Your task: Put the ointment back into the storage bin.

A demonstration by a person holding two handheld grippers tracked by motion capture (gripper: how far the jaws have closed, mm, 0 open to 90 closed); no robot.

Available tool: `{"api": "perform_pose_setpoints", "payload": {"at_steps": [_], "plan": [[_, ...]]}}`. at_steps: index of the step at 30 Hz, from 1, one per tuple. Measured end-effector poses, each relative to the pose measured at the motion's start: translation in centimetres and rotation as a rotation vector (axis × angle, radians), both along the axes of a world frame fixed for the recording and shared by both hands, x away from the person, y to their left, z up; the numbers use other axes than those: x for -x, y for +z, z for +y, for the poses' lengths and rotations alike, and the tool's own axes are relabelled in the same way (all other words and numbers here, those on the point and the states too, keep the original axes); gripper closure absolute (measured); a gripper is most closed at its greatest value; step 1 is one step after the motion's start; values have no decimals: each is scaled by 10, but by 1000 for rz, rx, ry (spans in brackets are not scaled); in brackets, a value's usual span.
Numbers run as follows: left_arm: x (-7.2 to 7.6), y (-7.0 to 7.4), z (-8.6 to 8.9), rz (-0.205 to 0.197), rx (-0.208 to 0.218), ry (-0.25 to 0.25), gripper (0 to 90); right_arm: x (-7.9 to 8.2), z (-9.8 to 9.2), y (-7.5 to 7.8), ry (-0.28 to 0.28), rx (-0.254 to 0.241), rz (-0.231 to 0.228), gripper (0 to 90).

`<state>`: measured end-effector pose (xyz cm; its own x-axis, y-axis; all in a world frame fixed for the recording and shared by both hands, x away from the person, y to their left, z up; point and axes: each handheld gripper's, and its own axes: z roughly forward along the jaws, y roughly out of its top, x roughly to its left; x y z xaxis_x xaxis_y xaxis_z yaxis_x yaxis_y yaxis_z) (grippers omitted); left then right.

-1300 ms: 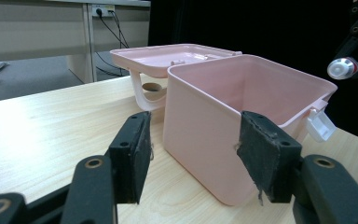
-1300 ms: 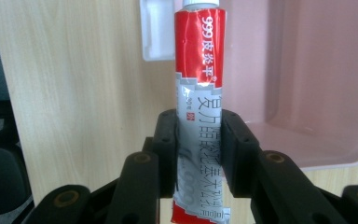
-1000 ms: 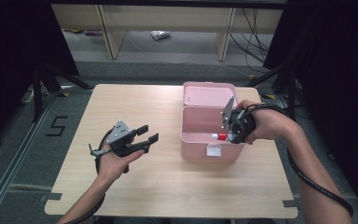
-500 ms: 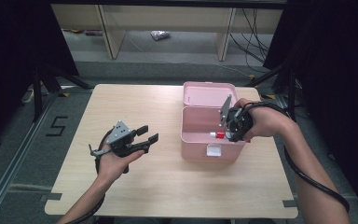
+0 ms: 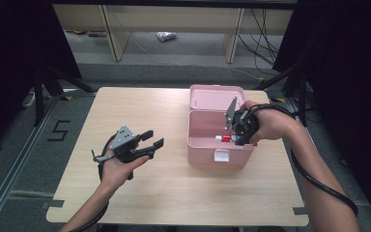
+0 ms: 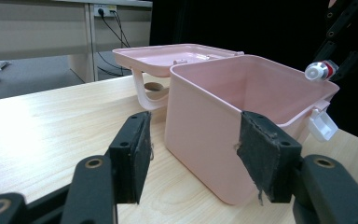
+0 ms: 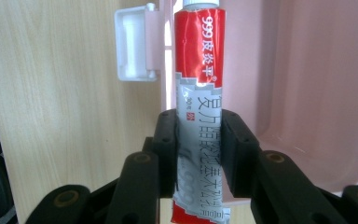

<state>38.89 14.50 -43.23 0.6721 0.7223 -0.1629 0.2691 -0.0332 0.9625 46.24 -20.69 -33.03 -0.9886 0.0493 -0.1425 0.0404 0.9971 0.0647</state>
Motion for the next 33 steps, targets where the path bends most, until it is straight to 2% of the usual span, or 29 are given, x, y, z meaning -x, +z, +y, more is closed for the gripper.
{"api": "perform_pose_setpoints", "payload": {"at_steps": [1, 2, 4, 5, 6, 7, 8, 9, 13, 15, 17, 19, 21, 22, 23, 24, 25, 27, 31, 32, 33], "plan": [[0, 0, 0, 0, -1, -1, 434, 3, 1, 1, -40, 7, 9, 709], [0, 0, 0, 1, -1, -1, 434, 1, 1, 1, -14, 3, -5, 709], [0, -1, 0, 1, 0, -1, 434, 1, 2, 1, -42, 9, 4, 710], [0, -1, -1, 1, 0, -2, 434, 1, 2, 1, -40, 11, 4, 709], [0, -1, -1, 1, 1, -3, 434, -2, 2, 0, 6, 0, -3, 709], [0, -1, -1, 1, 2, -3, 434, -3, 3, 0, 10, 0, -2, 709], [0, -1, -1, 1, 1, -3, 434, 0, 3, 0, -44, 14, 7, 710], [0, -1, -1, 1, 2, -3, 434, -2, 3, -1, -15, 11, 4, 709], [0, 0, 0, 0, -1, -2, 434, -2, 3, -3, -31, 17, 9, 710], [0, 0, 0, -1, -2, -3, 434, -4, 4, -3, 3, 2, 5, 709], [0, 0, 0, 0, -1, -2, 434, -4, 4, -3, -21, 8, 11, 709], [0, 0, 0, 0, 0, -2, 434, -5, 4, -4, -12, 4, 9, 709], [0, 0, 0, -1, 0, -2, 434, -5, 4, -5, -30, -1, 14, 709], [0, 0, 0, 0, 1, -1, 434, -6, 5, -5, -12, 8, 16, 710], [0, 0, 0, 1, 0, -1, 434, -5, 4, -5, -39, 5, 20, 709], [0, 0, 0, 1, -1, -2, 434, -7, 4, -6, -7, 9, 12, 709], [0, 0, 0, 0, -1, -2, 434, -6, 4, -6, -35, 8, 19, 709], [0, 0, -1, 0, -1, -3, 434, -5, 4, -6, -42, 12, 16, 709], [0, 0, -1, 1, 0, -4, 434, -8, 4, -8, -21, 4, 20, 709], [0, 0, -2, 0, -2, -5, 434, -7, 4, -9, -51, 2, 27, 709], [0, 0, -1, 0, -2, -4, 434, -10, 3, -9, -12, 0, 24, 709]]}}
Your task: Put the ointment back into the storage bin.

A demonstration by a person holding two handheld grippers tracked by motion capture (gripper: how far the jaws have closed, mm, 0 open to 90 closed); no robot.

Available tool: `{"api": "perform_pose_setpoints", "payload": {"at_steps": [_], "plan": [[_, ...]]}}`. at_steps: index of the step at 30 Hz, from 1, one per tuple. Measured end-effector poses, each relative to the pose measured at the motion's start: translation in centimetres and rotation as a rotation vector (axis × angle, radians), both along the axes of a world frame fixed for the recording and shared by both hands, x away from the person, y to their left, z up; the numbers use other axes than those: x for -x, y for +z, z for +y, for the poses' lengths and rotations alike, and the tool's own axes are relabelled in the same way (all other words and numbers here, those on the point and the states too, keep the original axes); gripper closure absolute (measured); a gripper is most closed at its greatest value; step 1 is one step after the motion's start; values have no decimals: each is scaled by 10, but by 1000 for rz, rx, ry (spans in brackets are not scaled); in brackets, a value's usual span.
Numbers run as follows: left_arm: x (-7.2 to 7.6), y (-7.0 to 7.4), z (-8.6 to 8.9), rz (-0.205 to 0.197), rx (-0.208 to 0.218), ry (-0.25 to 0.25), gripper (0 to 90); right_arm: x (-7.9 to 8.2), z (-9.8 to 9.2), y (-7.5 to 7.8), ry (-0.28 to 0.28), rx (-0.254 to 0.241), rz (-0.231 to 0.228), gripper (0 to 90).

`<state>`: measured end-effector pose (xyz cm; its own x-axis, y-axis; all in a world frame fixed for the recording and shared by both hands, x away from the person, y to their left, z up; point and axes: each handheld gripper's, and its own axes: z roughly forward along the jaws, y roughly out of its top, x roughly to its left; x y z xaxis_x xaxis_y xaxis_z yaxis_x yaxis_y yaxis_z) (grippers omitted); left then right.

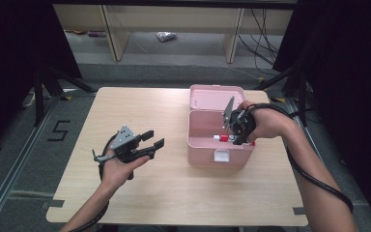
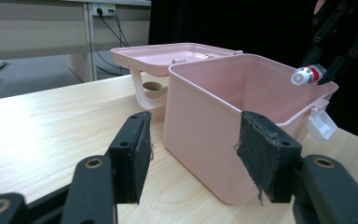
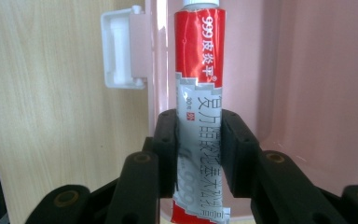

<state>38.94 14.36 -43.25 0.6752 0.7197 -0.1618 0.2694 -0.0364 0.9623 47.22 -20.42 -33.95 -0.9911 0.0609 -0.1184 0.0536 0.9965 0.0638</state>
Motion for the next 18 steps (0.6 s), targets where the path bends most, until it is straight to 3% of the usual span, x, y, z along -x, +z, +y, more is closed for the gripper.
{"api": "perform_pose_setpoints", "payload": {"at_steps": [5, 6, 10, 11, 13, 16, 17, 18], "plan": [[0, 1, 0, -1, 1, 1, 434, 0, 2, 0, -24, 16, -1, 709], [0, 1, 0, 0, 1, 1, 434, -2, 2, -1, 15, -2, -3, 709], [0, 0, 1, -1, -2, 1, 434, -2, 2, -2, -13, 3, 1, 709], [0, 0, 2, 0, -2, 1, 434, 0, 2, -2, -42, 13, 2, 709], [0, 0, 2, 0, -1, 2, 434, -4, 2, -3, 13, -1, 0, 709], [0, 0, 1, 0, -2, 1, 434, -5, 1, -4, 13, -7, -5, 709], [0, 0, 1, 0, -2, 1, 434, -3, 2, -3, -30, 9, 5, 709], [0, 0, 1, 1, -1, 1, 434, -3, 2, -3, -36, 12, 4, 709]]}}
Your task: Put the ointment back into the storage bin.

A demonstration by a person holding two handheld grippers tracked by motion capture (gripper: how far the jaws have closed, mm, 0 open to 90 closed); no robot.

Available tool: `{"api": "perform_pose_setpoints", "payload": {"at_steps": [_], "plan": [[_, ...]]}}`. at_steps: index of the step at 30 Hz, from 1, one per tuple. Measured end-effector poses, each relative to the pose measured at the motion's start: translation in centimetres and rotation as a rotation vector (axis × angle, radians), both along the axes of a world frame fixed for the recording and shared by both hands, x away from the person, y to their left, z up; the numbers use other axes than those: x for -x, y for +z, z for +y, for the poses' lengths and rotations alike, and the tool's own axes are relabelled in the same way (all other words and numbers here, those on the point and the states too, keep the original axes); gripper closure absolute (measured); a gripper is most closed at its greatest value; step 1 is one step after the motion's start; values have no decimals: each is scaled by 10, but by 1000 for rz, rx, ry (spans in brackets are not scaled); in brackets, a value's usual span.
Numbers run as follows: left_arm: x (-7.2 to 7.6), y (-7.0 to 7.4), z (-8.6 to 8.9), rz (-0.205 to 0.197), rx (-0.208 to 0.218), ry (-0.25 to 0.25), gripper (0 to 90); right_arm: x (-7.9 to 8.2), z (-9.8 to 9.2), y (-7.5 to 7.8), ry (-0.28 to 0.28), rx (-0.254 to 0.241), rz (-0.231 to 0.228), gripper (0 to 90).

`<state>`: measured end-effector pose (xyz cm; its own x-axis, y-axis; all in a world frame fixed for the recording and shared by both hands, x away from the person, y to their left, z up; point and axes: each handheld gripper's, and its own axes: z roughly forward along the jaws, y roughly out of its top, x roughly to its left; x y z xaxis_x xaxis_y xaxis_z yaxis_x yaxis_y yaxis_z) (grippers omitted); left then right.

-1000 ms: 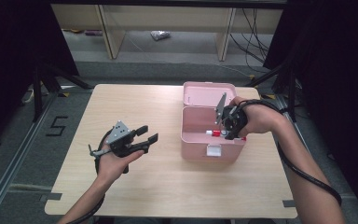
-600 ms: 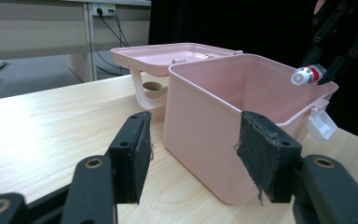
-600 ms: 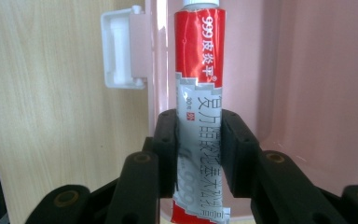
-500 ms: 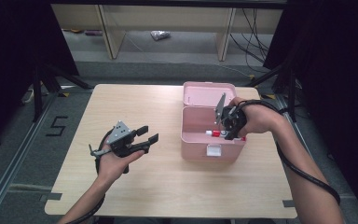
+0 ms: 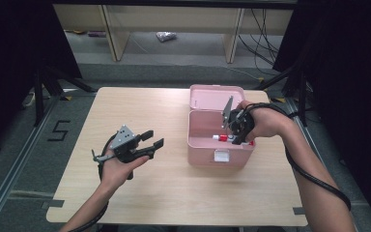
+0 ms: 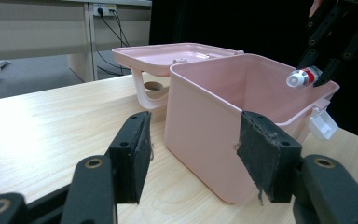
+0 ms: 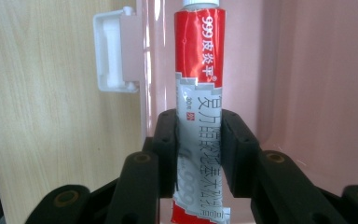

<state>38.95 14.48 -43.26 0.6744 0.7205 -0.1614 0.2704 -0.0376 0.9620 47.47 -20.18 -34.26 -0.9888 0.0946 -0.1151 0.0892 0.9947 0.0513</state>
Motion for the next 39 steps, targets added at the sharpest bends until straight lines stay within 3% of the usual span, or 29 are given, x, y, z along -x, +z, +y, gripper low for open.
{"api": "perform_pose_setpoints", "payload": {"at_steps": [1, 9, 10, 14, 15, 17, 19, 24, 29, 37, 39], "plan": [[0, 0, 0, -1, -1, 0, 434, -2, 0, -1, 27, -13, -4, 709], [0, 1, 1, -2, 0, 1, 434, -5, 1, -5, 21, 1, 8, 709], [0, 0, 1, -1, 1, 2, 434, -6, 1, -6, 46, -11, 7, 709], [0, 0, 1, 0, 3, 4, 434, -6, 1, -7, 5, 2, 18, 709], [0, 0, 1, -1, 3, 5, 433, -8, 1, -9, 45, -13, 12, 709], [0, 0, 1, -1, 3, 6, 434, -8, 1, -9, 22, -6, 13, 709], [0, 0, 1, -1, 4, 5, 434, -10, 1, -11, 48, -6, 18, 709], [0, 0, 0, -1, 5, 3, 434, -8, 0, -14, 7, 6, 29, 709], [0, 0, 0, -1, 3, 2, 434, -12, 0, -18, 37, 3, 32, 709], [0, 0, 0, -2, 3, 0, 433, -11, -1, -21, 0, 18, 39, 708], [0, 0, 0, -2, 3, 1, 433, -12, -1, -22, 21, 3, 40, 709]]}}
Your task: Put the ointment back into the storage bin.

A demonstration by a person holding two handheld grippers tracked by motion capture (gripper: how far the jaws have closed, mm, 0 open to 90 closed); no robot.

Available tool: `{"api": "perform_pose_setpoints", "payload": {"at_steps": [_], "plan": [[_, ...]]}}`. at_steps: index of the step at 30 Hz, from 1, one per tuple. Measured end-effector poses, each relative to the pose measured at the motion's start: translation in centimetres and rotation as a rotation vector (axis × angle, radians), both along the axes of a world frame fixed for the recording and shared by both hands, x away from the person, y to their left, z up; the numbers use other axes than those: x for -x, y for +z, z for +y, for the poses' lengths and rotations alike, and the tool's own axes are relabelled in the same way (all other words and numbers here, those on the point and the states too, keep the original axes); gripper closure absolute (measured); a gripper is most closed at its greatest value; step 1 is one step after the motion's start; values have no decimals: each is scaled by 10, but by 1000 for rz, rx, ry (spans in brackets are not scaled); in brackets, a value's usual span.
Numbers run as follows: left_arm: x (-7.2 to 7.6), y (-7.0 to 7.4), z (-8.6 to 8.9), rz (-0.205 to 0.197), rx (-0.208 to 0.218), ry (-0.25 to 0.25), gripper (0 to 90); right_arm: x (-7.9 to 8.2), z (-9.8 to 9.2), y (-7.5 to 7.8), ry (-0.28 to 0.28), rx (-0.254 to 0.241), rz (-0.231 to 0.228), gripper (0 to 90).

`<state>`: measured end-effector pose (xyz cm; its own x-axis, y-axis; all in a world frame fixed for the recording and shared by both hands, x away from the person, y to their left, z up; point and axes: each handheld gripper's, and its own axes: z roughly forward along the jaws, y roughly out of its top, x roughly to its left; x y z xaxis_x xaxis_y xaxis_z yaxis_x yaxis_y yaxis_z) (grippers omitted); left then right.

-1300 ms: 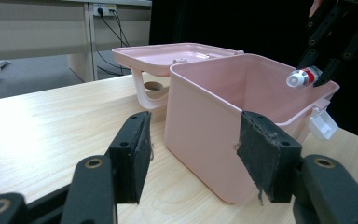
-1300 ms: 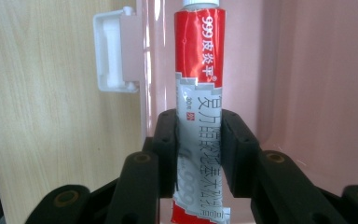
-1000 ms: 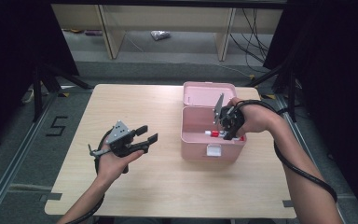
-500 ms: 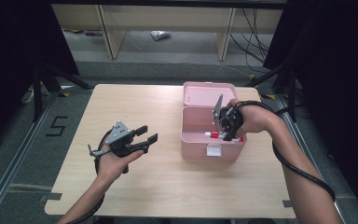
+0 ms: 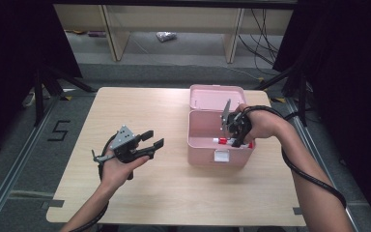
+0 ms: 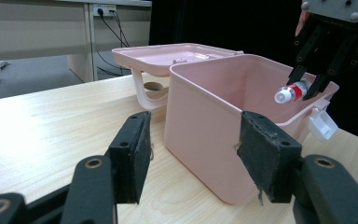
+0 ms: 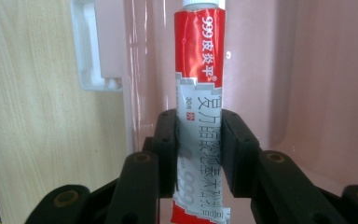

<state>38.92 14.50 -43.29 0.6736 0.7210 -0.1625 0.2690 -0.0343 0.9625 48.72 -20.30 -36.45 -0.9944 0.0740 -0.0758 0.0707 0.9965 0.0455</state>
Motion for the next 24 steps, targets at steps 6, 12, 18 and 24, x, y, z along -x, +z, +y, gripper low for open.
{"api": "perform_pose_setpoints", "payload": {"at_steps": [6, 12, 18, 24], "plan": [[0, 0, 0, 0, 1, 0, 433, 0, 0, -2, -13, 16, 10, 709], [0, 0, 0, 0, 0, 0, 433, -2, 0, -4, 0, 3, 8, 709], [-1, -2, -1, -4, 11, -10, 433, -6, -1, -9, 30, 3, 22, 709], [1, -2, -1, 3, -4, -3, 433, -2, -2, -9, -50, 32, 29, 709]]}}
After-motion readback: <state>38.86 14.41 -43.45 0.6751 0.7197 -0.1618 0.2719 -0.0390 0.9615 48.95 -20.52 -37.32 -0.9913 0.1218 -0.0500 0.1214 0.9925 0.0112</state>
